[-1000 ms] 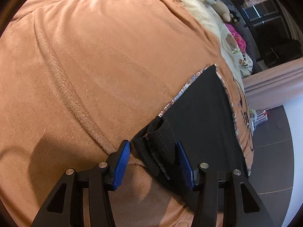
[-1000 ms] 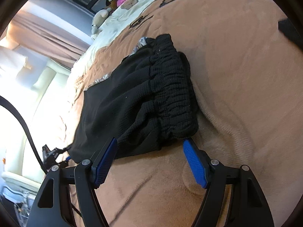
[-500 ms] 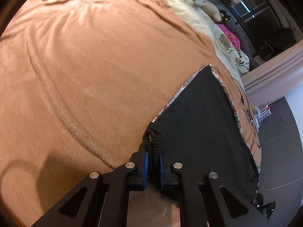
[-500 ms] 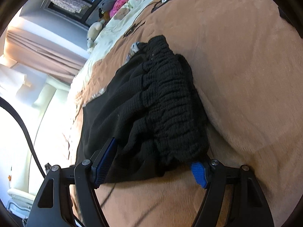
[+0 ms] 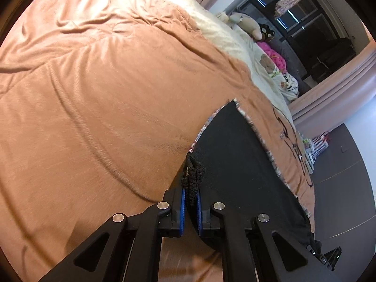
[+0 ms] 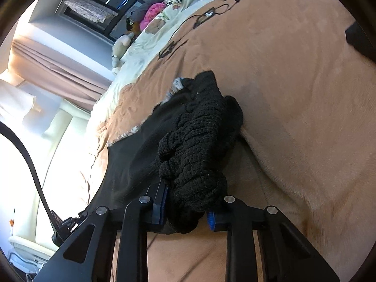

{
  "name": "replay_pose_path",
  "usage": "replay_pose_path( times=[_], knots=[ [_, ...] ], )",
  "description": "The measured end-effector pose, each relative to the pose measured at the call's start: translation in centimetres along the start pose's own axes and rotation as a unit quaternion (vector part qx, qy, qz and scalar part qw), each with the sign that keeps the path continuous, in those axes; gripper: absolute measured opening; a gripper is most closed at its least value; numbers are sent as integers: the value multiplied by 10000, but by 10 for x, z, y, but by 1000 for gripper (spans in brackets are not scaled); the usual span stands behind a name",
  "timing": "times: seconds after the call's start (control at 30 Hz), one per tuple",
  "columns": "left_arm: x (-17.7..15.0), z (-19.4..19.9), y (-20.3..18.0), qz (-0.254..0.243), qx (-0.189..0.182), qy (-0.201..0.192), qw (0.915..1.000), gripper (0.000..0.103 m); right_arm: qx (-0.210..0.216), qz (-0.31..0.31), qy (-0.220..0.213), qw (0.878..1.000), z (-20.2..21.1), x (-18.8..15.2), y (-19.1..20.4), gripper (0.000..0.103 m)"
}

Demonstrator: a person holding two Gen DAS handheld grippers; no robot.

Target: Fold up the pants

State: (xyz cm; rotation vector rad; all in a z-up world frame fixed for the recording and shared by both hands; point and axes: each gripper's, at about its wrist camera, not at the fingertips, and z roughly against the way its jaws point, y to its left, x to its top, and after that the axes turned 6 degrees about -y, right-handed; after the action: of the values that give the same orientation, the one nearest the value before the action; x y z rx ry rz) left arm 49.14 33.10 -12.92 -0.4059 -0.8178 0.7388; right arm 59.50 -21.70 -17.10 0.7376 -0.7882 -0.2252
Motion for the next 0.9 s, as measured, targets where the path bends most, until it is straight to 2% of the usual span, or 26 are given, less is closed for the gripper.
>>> replay_pose_path(
  times=[0.13,0.57,0.9],
  knots=[
    [-5,27,6,65,38,-41,10000,8,37,46,97,9999,7,-1,5,23],
    [-56,126,52,439,209,-313,9983,8,327,332,543,9974,23,-7,16,22],
    [-88,173,77,648,245,-420,9967,8,487,499,704,9951,34,-6,18,22]
  ],
)
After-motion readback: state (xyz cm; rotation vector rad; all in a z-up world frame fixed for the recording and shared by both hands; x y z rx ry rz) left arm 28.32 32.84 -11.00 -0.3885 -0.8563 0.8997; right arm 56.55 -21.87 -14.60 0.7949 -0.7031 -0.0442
